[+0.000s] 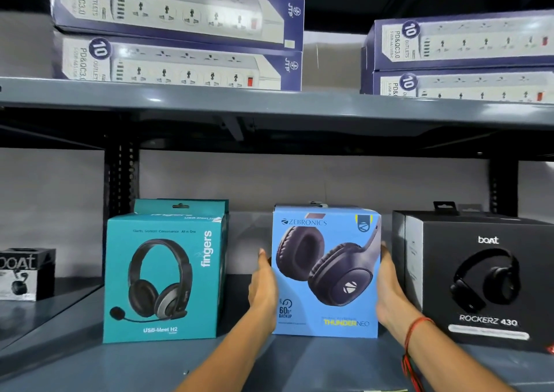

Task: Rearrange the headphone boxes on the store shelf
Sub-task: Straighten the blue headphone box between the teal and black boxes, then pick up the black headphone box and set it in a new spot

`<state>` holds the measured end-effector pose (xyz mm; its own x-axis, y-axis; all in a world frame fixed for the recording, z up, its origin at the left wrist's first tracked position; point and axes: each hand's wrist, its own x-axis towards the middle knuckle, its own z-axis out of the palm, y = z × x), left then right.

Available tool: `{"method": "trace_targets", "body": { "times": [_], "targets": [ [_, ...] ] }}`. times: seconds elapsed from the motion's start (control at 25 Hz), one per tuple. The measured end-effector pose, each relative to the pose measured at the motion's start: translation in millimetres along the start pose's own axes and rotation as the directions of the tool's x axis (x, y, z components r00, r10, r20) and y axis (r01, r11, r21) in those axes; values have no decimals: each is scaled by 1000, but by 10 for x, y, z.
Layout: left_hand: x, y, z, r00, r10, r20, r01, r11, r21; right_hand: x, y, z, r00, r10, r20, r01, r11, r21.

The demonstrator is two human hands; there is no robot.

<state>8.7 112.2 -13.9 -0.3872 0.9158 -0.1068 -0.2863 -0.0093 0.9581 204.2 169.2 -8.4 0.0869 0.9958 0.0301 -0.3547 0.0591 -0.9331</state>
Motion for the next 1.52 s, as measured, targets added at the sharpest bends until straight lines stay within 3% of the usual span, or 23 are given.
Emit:
{"method": "trace_targets", "body": {
  "times": [0.24,0.32,0.4,0.52,0.56,0.64,0.76,0.88,0.92,1.0,1.08,1.16,1.32,1.52],
  "targets": [
    [-7,-10,-19,999,38,-29,-36,998,48,-90,-49,22,999,45,-23,-45,999,-21],
    [-113,14,-16,984,156,-81,-150,986,77,-196,-87,33,999,40,-12,-40,998,-42],
    [-291,100,21,891,427,-153,-419,904,84,-352,-168,53,999,-40,-17,39,998,-47],
    [-646,339,211,599,797,-82,-793,604,77,-610,-425,-11,931,-355,-88,349,933,-85],
    [-767,401,333,529,848,-21,-847,530,44,-705,-543,-68,887,-455,-78,449,889,-89],
    [-1008,447,618,485,867,111,-870,492,-42,-842,-797,-264,781,-621,-64,612,782,-117],
    [-1287,293,1084,592,728,346,-742,660,-119,-983,-1218,-789,613,-768,-185,734,640,-226],
    [-1295,-52,1473,754,396,524,-459,888,-9,-888,-1424,-1532,525,-766,-371,701,636,-323],
    [-1229,-198,1595,790,302,534,-374,927,30,-807,-1412,-1784,554,-722,-414,640,688,-343],
    [-1034,-458,1806,847,157,508,-228,970,79,-556,-1278,-2200,711,-551,-436,436,833,-341],
    [-834,-613,1978,888,60,455,-99,993,62,-258,-1110,-2428,880,-319,-350,242,938,-248],
    [-661,-655,2121,912,-33,408,34,999,5,-21,-993,-2507,966,-168,-197,145,982,-123],
    [-481,-691,2326,912,-126,390,175,980,-91,293,-903,-2564,990,-80,-117,75,996,-48],
    [-425,-742,2401,917,-161,365,228,962,-148,405,-838,-2553,985,-112,-129,112,994,-13]
  ]
}}
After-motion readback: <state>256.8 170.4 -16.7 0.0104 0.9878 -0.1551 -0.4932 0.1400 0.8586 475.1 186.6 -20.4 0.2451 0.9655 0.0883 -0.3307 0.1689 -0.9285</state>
